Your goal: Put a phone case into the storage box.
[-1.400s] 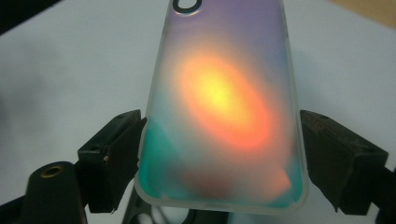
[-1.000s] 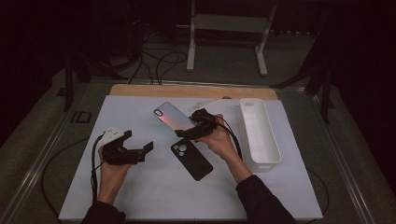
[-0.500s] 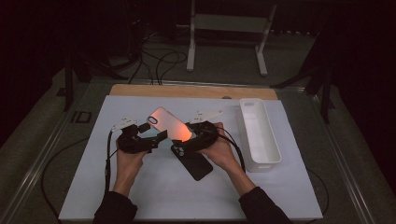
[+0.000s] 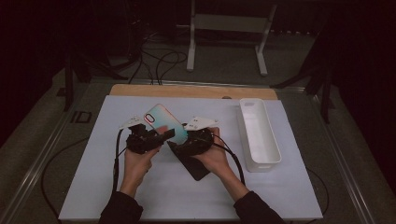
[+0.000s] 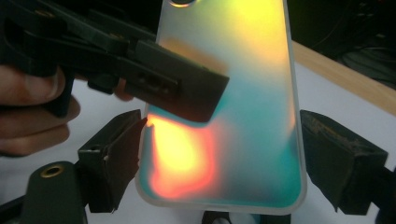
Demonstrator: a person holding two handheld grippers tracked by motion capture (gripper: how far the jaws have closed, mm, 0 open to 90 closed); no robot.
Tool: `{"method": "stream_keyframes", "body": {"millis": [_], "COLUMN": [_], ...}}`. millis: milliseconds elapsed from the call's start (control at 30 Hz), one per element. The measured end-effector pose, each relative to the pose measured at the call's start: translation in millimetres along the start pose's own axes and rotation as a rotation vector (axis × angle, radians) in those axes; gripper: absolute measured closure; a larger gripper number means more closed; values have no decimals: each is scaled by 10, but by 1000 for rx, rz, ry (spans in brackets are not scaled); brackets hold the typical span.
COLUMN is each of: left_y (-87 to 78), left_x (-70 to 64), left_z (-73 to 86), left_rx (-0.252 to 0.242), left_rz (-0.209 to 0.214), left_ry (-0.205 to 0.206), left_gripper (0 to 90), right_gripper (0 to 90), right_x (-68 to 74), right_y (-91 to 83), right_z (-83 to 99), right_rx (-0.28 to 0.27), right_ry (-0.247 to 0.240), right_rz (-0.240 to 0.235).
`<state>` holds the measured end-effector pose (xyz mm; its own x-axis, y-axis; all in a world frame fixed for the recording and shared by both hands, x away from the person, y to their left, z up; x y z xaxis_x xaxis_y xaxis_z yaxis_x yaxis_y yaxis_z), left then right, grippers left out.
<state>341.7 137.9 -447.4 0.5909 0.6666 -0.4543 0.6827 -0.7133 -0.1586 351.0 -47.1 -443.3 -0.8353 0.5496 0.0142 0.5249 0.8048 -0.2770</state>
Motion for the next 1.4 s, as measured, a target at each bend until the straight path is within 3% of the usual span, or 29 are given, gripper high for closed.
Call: {"method": "stream_keyframes", "body": {"millis": [133, 267, 333, 467, 633, 933, 1067, 1267, 1400], "left_y": [0, -2, -9, -13, -6, -35, -61, -55, -31], "left_x": [-41, -92, -111, -142, -168, -178, -171, -186, -205], "left_z": [-15, -30, -33, -30, -28, -43, -45, -23, 5], "left_rx": [-5, -12, -13, -19, -24, -22, -18, -9, -2], "left_rz": [13, 21, 19, 25, 19, -6, -19, -25, -26], "left_ry": [15, 65, 86, 108, 116, 146, 162, 174, 181], "left_gripper": [700, 807, 819, 857, 859, 860, 860, 860, 860], "right_gripper": [168, 168, 167, 164, 163, 142, 133, 131, 128], "right_x": [42, 81, 92, 140, 140, 92, 43, -44, -82], "right_y": [19, 56, 62, 61, 43, -26, -103, -234, -286], "right_z": [14, 33, 33, 8, -2, 5, -9, -104, -206], "right_rx": [-22, -31, -36, -29, -22, 8, 14, -22, -47], "right_ry": [2, 12, 8, -59, -66, -59, -62, -22, -22], "right_rz": [32, 42, 42, 69, 74, 27, 36, 38, 52]}}
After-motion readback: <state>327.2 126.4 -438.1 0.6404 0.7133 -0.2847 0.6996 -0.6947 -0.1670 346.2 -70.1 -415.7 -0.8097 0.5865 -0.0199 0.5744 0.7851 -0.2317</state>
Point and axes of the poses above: each handheld gripper's, and its own axes: y roughly forward along the jaws, z roughly out of its underside, x roughly to its left, the point moved 2 cm from there along y, roughly forward along the jaws, and after that the axes turned 12 degrees about -x, right-handed, at the moved point
